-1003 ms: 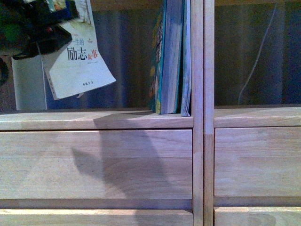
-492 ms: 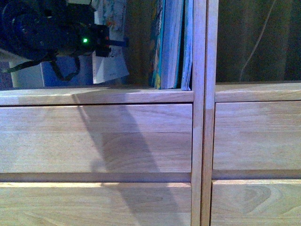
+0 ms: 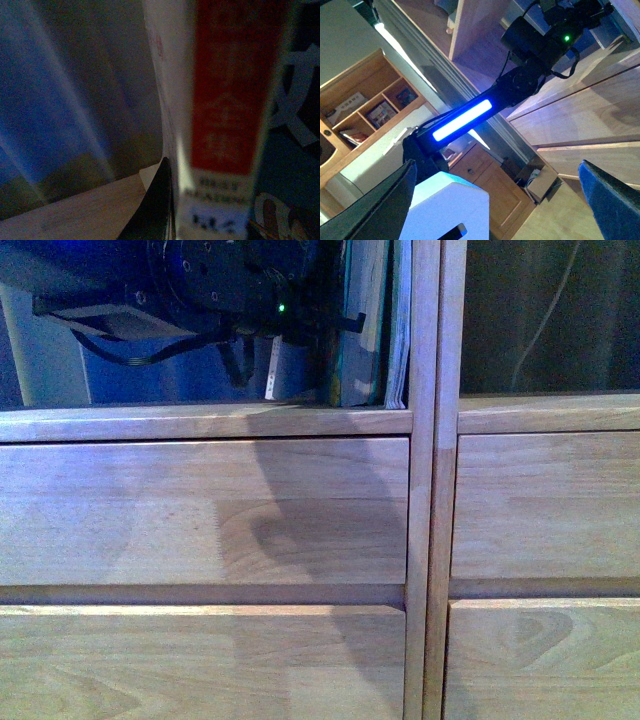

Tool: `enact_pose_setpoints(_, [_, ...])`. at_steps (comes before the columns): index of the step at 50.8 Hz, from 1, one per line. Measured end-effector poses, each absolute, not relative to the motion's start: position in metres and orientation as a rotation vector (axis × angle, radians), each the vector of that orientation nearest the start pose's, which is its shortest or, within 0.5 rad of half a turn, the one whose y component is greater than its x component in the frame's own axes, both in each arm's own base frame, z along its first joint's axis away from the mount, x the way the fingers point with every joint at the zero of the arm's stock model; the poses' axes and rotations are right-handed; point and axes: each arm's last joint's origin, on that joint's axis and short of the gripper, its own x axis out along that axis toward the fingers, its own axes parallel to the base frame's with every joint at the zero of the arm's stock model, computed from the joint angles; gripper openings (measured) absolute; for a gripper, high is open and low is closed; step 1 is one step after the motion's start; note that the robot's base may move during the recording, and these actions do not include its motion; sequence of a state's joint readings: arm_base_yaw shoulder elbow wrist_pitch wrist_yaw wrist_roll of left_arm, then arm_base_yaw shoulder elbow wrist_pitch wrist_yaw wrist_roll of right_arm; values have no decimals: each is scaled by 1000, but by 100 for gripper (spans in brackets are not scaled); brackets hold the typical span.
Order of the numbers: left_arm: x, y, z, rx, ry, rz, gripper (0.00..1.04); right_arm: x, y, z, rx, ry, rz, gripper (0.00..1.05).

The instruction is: Organize books on shelf

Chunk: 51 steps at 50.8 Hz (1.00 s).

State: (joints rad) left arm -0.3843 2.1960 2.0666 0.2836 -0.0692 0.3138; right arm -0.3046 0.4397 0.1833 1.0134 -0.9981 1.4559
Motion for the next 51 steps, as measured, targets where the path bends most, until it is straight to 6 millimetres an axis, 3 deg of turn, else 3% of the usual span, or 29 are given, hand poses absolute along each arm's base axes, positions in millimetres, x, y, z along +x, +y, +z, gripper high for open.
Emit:
enact_pose_setpoints(3, [483,-195,361,278,-183,-287,10,97,-5,269,889,-20,927,98])
enact_pose_setpoints(12, [481,-201,358,288,-147,-270,35,97,-6,270,884,-21,933,98])
enact_pose_setpoints(21, [472,-197,352,270,-98,-212,72,97,-6,267,887,-14,931,98])
enact_pose_setpoints(27, [454,-190,354,237,-109,-236,94,97,-6,266,895,-7,929,98])
enact_pose_setpoints(29, [443,-186,358,218,-126,-242,99,97,-6,265,894,-8,928,98])
enact_pose_setpoints(41, [372,-136,385,110,-220,-270,97,98,-13,257,918,-15,820,98])
enact_pose_setpoints(47, [304,-81,382,49,-254,-302,97,98,-17,243,881,-19,614,98])
enact_pose_setpoints(51, [264,-58,372,1,-255,-324,97,99,-16,230,785,8,471,98])
